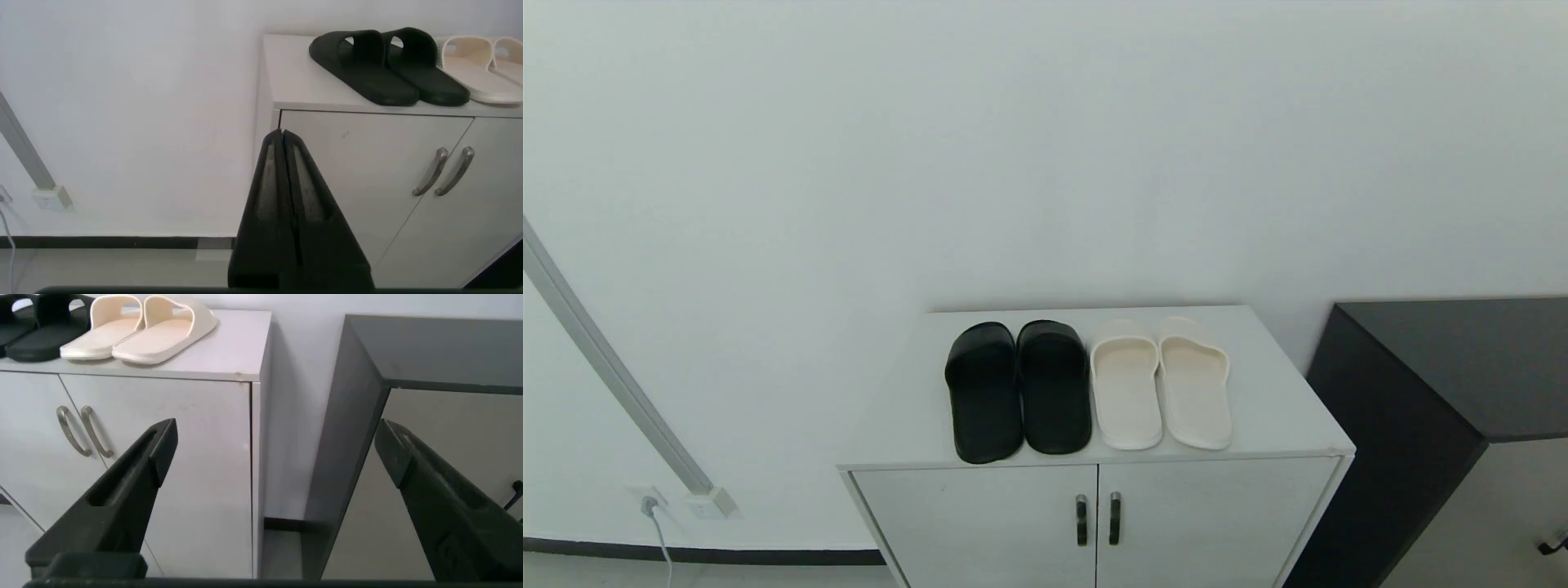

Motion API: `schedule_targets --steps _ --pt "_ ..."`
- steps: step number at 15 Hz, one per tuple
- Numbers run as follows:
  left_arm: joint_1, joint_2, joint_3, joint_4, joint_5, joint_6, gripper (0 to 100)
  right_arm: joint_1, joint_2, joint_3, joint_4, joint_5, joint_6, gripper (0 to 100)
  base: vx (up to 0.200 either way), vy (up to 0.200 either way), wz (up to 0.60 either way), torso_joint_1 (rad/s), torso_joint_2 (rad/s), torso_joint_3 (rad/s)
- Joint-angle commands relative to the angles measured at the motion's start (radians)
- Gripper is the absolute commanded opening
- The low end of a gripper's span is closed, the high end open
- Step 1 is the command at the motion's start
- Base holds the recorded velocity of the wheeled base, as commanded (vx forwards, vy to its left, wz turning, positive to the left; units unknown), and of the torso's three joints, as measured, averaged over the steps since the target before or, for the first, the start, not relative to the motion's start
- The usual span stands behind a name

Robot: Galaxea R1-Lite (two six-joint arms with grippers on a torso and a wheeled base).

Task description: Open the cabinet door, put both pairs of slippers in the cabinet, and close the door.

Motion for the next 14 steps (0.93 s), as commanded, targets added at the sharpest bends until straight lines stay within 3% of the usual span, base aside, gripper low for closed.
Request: schedule_targets --steps 1,14 --pt "0.0 0.002 0.0 0.0 0.0 -0.002 0 0.0 0.001 0.0 0.0 0.001 -0.001 100 0.0 0.0 0.0 0.0 0.0 0.0" --pt "0.0 0.002 -0.001 0.0 -0.002 -0.002 0 0.002 0.009 -0.031 -0.005 0.001 0.012 100 0.0 0.0 0.0 0.0 0.0 0.0"
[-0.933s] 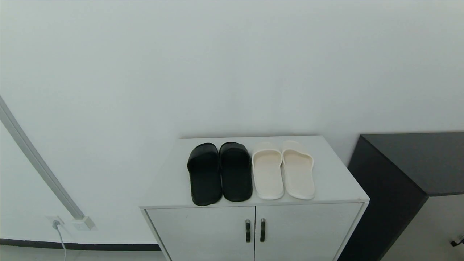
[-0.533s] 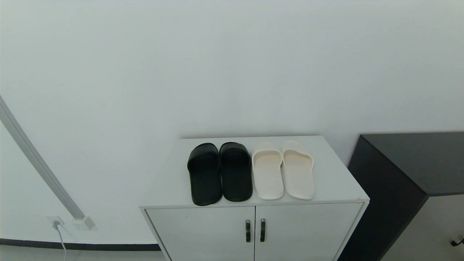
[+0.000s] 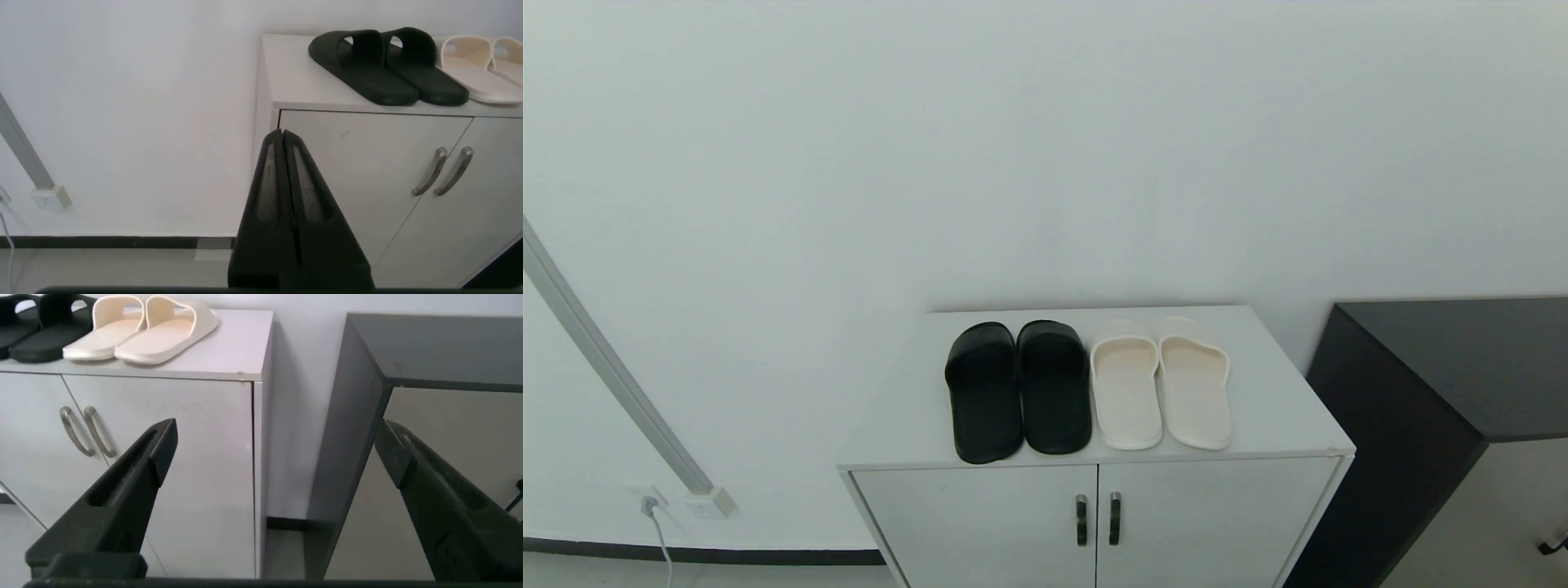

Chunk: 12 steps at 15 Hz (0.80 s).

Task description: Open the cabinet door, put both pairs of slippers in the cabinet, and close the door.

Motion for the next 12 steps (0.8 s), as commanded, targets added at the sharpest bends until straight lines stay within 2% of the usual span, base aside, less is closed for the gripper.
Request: schedule_targets --steps 1,2,3,5,7,8,9,10,11,12 --pt "0.0 0.002 0.0 0.0 -0.001 0.0 0 0.008 0.032 -0.105 -0.012 -0.004 0.026 100 0.0 0.0 0.0 0.0 0.0 0.0" --pt "0.0 0.002 0.0 0.0 0.001 0.0 0 0.018 0.167 -0.361 0.057 0.0 0.098 100 0.0 0.0 0.0 0.0 0.0 0.0" --pt "0.0 0.002 0.0 0.0 0.001 0.001 0 0.025 0.305 -0.422 0.14 0.04 0.081 100 0.0 0.0 0.0 0.0 0.0 0.0" --pt "0.0 0.002 0.0 0.0 0.002 -0.002 0 0.027 0.54 -0.415 0.126 0.126 0.047 100 0.0 0.0 0.0 0.0 0.0 0.0" --pt "0.0 0.002 -0.001 0.0 -0.001 -0.002 0 0.065 0.736 -0.415 -0.03 0.129 0.061 100 0.0 0.0 0.0 0.0 0.0 0.0" --pt "0.0 0.002 0.0 0.0 -0.001 -0.002 0 0.14 0.864 -0.419 -0.153 0.094 0.093 100 0.0 0.0 0.0 0.0 0.0 0.0" --pt "0.0 0.002 -0.001 0.0 -0.001 -0.002 0 0.229 0.943 -0.436 -0.216 0.011 0.133 100 0.0 0.0 0.0 0.0 0.0 0.0" --pt "0.0 0.002 -0.001 0.0 -0.001 -0.002 0 0.344 0.999 -0.456 -0.251 -0.092 0.182 100 0.0 0.0 0.0 0.0 0.0 0.0" --pt "0.0 0.002 0.0 0.0 0.001 -0.002 0 0.513 1.054 -0.488 -0.272 -0.233 0.271 100 0.0 0.0 0.0 0.0 0.0 0.0" --pt "0.0 0.002 0.0 0.0 0.001 -0.002 0 0.634 1.098 -0.53 -0.272 -0.345 0.333 100 0.0 0.0 0.0 0.0 0.0 0.0"
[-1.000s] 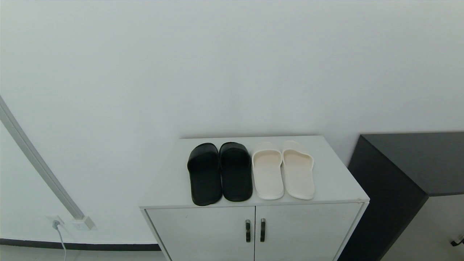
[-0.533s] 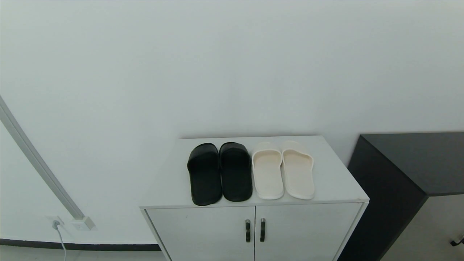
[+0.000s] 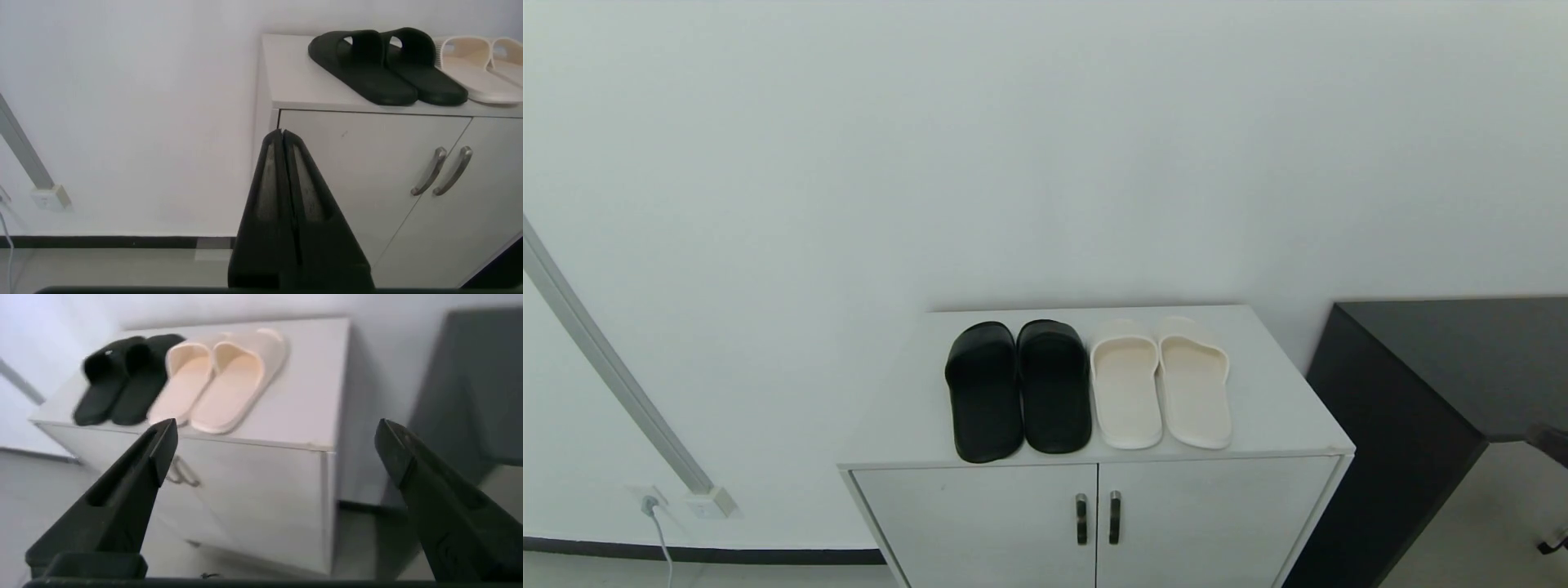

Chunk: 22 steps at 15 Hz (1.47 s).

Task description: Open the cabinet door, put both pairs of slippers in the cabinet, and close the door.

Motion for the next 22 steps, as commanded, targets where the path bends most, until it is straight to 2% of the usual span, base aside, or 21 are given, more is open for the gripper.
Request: schedule_targets --steps 1,4,6,11,22 --pt "0.0 0.002 0.0 0.0 0.001 0.0 0 0.4 0.313 -0.123 -0.078 -0.315 0.166 100 0.0 0.0 0.0 0.0 0.0 0.0" --pt "0.0 0.002 0.0 0.0 -0.001 0.0 0 0.526 0.511 -0.265 -0.081 -0.471 0.212 100 0.0 0.0 0.0 0.0 0.0 0.0" --pt "0.0 0.002 -0.001 0.0 -0.001 0.0 0 0.558 0.644 -0.347 -0.082 -0.54 0.235 100 0.0 0.0 0.0 0.0 0.0 0.0" --pt "0.0 0.002 0.0 0.0 -0.001 0.0 0 0.524 0.959 -0.513 -0.251 -0.646 0.225 100 0.0 0.0 0.0 0.0 0.0 0.0" --pt "0.0 0.002 -0.001 0.0 -0.001 -0.002 0 0.423 1.243 -0.762 -0.262 -0.667 0.173 100 0.0 0.0 0.0 0.0 0.0 0.0"
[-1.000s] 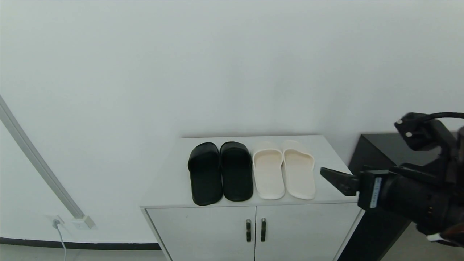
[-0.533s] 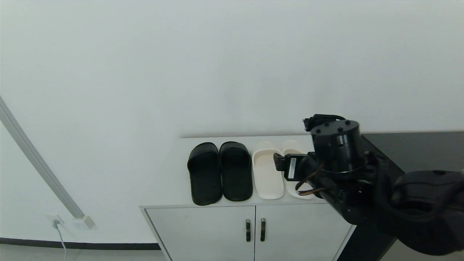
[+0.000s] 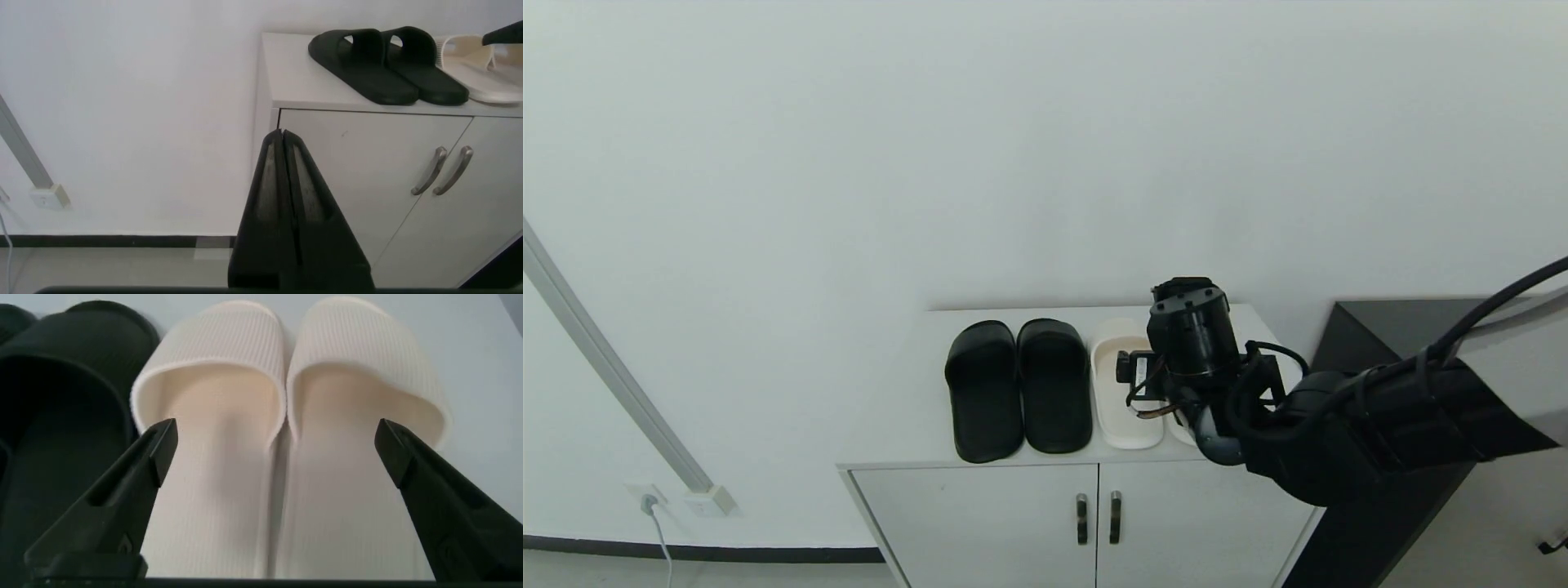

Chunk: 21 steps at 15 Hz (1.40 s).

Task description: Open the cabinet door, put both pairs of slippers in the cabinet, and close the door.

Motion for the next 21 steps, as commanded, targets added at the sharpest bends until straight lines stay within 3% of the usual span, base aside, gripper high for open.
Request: schedule_targets --steps 1,14,15,21 --pt "0.0 0.002 -0.001 0.0 0.002 -0.001 0 -0.018 0.066 -0.044 0.0 -0.001 -0.005 100 0.0 0.0 0.0 0.0 0.0 0.0" --pt "0.0 0.002 -0.001 0.0 0.0 -0.008 0 -0.109 0.253 -0.239 -0.111 0.012 -0.123 100 0.0 0.0 0.0 0.0 0.0 0.0" --pt "0.0 0.002 -0.001 0.0 0.0 -0.011 0 -0.107 0.253 -0.239 -0.111 0.012 -0.122 0 0.0 0.0 0.0 0.0 0.0 0.0" --pt "0.0 0.002 -0.001 0.0 0.0 -0.014 0 -0.106 0.244 -0.234 -0.111 0.012 -0.122 0 0.0 0.0 0.0 0.0 0.0 0.0"
